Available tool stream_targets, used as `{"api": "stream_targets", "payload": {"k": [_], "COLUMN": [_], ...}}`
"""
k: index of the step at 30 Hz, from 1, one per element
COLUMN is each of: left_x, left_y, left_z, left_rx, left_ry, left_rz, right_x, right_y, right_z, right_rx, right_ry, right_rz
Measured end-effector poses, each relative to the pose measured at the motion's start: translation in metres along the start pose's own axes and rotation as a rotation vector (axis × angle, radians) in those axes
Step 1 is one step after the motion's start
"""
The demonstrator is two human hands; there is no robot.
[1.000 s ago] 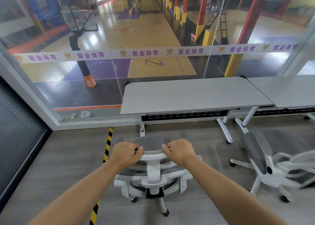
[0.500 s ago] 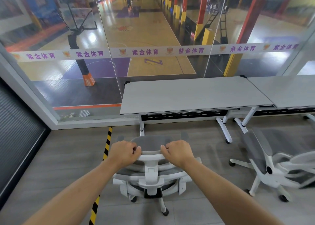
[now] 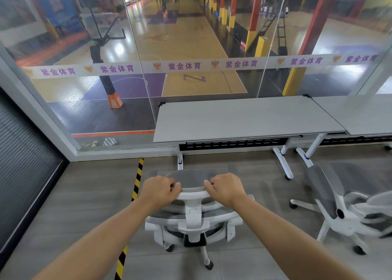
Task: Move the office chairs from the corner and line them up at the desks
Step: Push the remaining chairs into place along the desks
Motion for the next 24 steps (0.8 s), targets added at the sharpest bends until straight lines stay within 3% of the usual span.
{"api": "stream_targets", "payload": {"k": [5,9,14,24], "left_x": [-0.011,-0.059,-0.148,-0.353], "left_y": [0.001,0.011,0.003,-0.013], "left_z": [0.014,0.044,0.088,0.137], "left_rx": [0.146,0.152,0.163,0.099], "left_ry": [0.061,0.001,-0.125,-0.497], "left_rz": [-0.078,-0.079,-0.147,-0.205], "right_x": [-0.010,-0.053,-0.142,-0.285], "right_y": [0.004,0.027,0.060,0.140], "right_z": [0.001,0.004,-0.016,-0.129], "right_rx": [0.083,0.022,0.051,-0.060], "right_ry": [-0.055,-0.153,-0.341,-0.643], "right_rz": [0.198,0.219,0.126,-0.005]}}
Point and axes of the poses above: each hand's wrist, its own z-axis towards the middle knuckle, its own y-axis out of the back of the hand, x = y × z, the point moved 10 cm from there along z, towards the middle knuckle, and after that the axes turned 10 degrees about -x, right-handed, at the moved point
